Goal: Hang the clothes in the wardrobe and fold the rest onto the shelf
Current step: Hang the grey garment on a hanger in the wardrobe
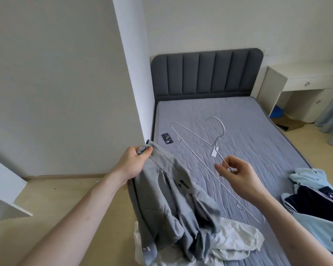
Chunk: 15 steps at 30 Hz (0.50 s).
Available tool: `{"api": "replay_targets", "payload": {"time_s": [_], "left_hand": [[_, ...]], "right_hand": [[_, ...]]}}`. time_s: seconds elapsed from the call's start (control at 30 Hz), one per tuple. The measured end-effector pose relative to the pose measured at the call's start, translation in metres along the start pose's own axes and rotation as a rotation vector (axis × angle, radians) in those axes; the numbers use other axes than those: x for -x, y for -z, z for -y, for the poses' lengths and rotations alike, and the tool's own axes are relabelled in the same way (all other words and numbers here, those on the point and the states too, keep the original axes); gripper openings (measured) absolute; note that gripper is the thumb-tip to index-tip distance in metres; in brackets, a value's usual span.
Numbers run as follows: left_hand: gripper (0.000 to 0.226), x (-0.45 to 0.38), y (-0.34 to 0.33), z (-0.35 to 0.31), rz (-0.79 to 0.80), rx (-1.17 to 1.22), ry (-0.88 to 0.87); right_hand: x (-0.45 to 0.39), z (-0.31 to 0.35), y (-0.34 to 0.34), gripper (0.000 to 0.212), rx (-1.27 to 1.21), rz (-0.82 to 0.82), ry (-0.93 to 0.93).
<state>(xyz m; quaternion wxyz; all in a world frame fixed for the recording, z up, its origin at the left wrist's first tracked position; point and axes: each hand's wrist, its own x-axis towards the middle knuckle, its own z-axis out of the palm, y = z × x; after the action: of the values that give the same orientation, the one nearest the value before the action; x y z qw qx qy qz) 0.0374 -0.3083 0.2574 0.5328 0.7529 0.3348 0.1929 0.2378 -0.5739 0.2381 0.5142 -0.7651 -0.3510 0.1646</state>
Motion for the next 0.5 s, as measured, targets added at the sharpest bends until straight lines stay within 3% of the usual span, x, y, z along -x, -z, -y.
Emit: {"api": "replay_targets", "payload": {"time_s": [0.27,0.5], "left_hand": [[0.039,-0.015,0.016,0.021,-0.157,-0.34,0.009],[0.045,-0.019,0.031,0.019,-0.178,-0.436,-0.003]], "right_hand": [[0.017,0.0,0.027,0.04,0.197,0.117,0.086],[0.025,0.001,0.031,0.032,0.235,0.171,0.093]]}}
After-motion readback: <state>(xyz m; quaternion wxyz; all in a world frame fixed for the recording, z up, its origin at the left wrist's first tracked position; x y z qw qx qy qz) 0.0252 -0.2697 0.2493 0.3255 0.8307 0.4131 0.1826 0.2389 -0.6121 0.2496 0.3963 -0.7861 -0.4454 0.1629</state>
